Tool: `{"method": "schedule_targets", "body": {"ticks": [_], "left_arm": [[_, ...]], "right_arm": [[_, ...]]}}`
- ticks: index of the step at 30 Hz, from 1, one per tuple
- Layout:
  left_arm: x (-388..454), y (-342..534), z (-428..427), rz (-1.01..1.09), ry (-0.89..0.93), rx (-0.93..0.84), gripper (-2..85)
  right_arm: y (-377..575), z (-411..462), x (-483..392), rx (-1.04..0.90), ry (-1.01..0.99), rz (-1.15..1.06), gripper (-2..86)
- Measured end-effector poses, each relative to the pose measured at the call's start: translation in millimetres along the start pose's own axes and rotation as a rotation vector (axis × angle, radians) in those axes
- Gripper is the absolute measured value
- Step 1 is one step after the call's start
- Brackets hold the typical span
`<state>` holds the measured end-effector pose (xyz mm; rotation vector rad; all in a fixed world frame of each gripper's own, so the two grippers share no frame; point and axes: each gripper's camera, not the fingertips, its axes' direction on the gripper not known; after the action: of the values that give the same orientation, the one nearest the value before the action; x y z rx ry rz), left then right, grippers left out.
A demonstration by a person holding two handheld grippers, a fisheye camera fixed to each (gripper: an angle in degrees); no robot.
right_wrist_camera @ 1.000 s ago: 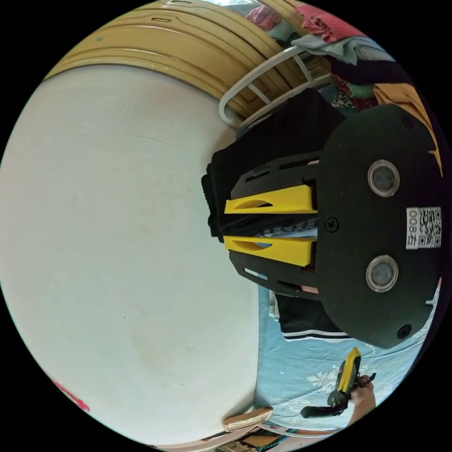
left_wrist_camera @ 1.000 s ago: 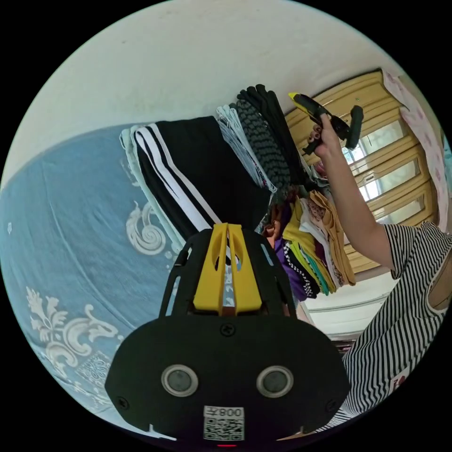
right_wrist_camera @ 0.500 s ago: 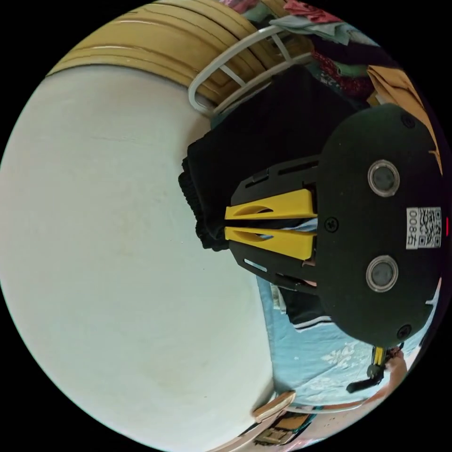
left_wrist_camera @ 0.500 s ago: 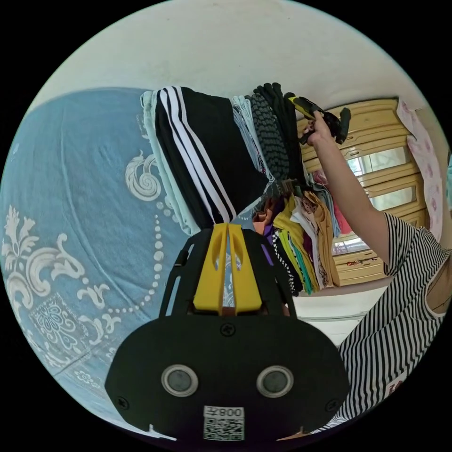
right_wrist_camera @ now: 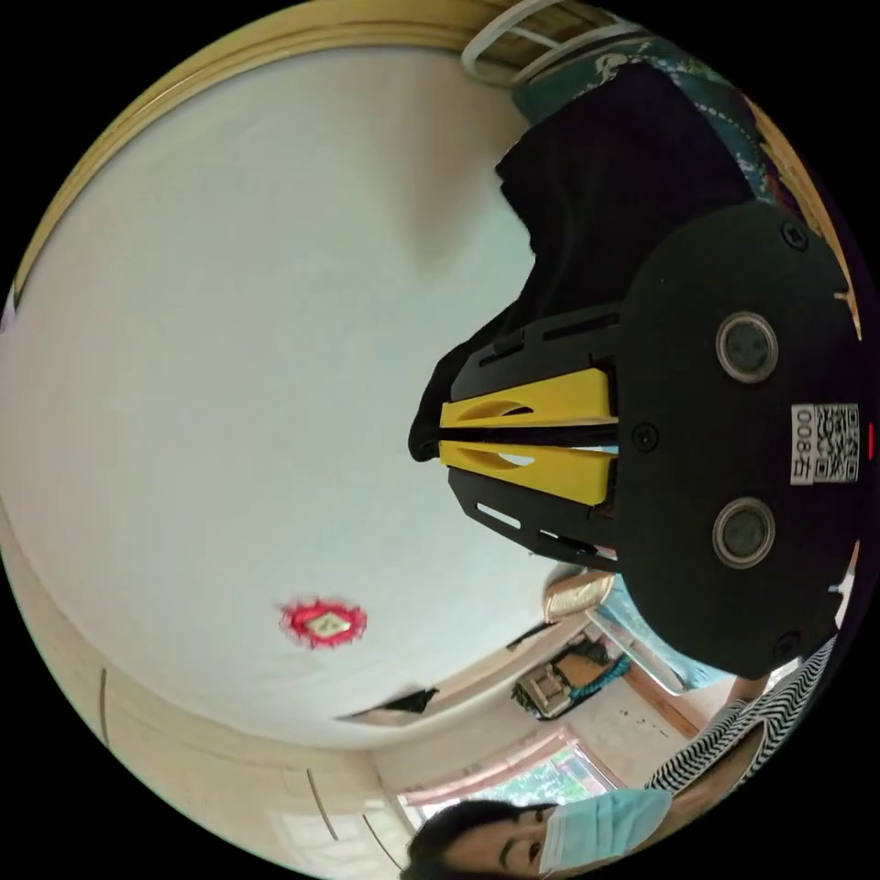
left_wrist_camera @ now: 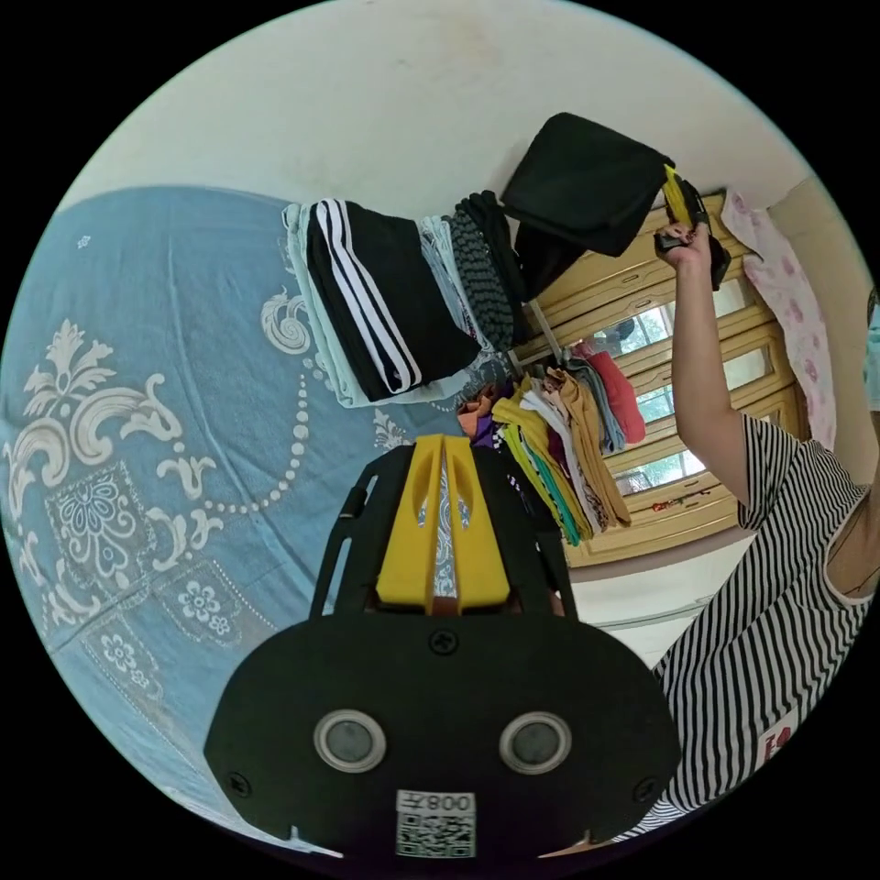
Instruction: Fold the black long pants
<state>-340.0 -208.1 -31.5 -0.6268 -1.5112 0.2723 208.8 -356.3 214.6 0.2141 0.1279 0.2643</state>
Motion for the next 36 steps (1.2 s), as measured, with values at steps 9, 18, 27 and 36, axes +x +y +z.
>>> {"method": "schedule_targets", "body": {"ticks": [9,18,27,36], "left_arm": [[48.6,157.7,-185.5,0.128,-0.102,0.252,1.0],[155.2,352.8,-378.8,0.278,-0.214,0.529,7.7],[205.3,621.6,-548.0,0.227,-0.488,0.632,13.2],[189.2,811.2,-606.4,0.132,-0.394,0.608,6.0]], "right_arm": [[-39.5,-96.2,-178.3,0.108,-0.300,-0.114,1.7],[-26.7,-201.5,-365.2,0.114,-0.405,-0.171,1.7],[53.0,-208.6,-482.3,-0.172,-0.694,0.002,1.7],[114.8,-215.4,-622.3,-0.367,-0.940,-0.050,1.7]]}}
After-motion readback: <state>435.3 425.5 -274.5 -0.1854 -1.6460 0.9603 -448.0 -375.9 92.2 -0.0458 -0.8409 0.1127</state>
